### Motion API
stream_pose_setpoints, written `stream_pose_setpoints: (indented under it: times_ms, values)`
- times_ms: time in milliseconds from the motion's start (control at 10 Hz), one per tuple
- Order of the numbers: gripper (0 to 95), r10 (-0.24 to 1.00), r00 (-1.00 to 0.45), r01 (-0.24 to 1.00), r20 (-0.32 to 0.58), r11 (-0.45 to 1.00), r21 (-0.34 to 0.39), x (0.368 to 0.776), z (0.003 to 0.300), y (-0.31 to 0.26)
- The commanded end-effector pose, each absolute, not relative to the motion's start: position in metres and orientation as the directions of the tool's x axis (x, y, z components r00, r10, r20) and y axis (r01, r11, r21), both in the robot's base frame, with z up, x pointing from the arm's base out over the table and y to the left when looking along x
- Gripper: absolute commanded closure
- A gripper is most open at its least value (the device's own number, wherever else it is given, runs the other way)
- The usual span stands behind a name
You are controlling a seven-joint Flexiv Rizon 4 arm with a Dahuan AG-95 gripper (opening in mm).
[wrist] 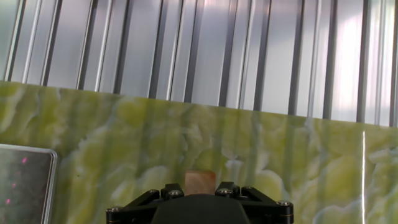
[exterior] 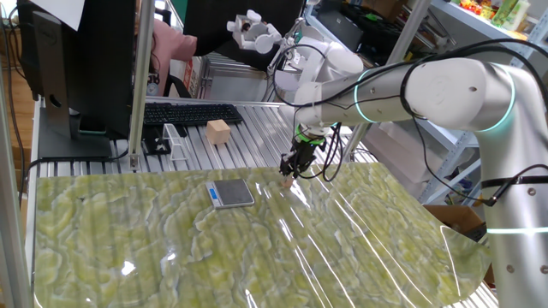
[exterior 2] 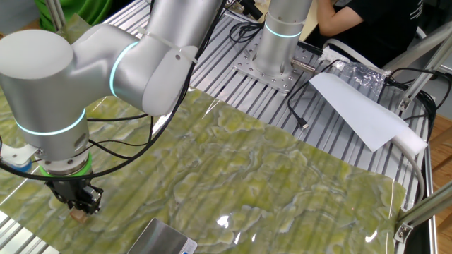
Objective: Place the block on the scale
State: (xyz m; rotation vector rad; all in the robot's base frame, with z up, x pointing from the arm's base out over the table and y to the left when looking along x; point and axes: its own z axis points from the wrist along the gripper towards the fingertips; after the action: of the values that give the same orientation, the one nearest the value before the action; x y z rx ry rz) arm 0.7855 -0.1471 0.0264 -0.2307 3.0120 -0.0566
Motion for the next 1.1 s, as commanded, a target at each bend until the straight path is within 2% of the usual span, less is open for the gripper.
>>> stream_pose_setpoints:
  times_ms: [100, 700, 800, 1100]
  values:
    - [57.0, -0.157, -0.981, -0.153, -0.117, 0.987, -0.045, 0.7864, 0.0254, -0.1466]
    - [57.0, -0.165, -0.978, -0.161, -0.127, 0.986, -0.039, 0.7867, 0.0198, -0.1455]
    - [95.0, -0.167, -0.978, -0.163, -0.126, 0.986, -0.039, 0.7866, 0.0198, -0.1456]
    - [95.0, -0.168, -0.978, -0.165, -0.126, 0.986, -0.033, 0.7866, 0.0198, -0.1456]
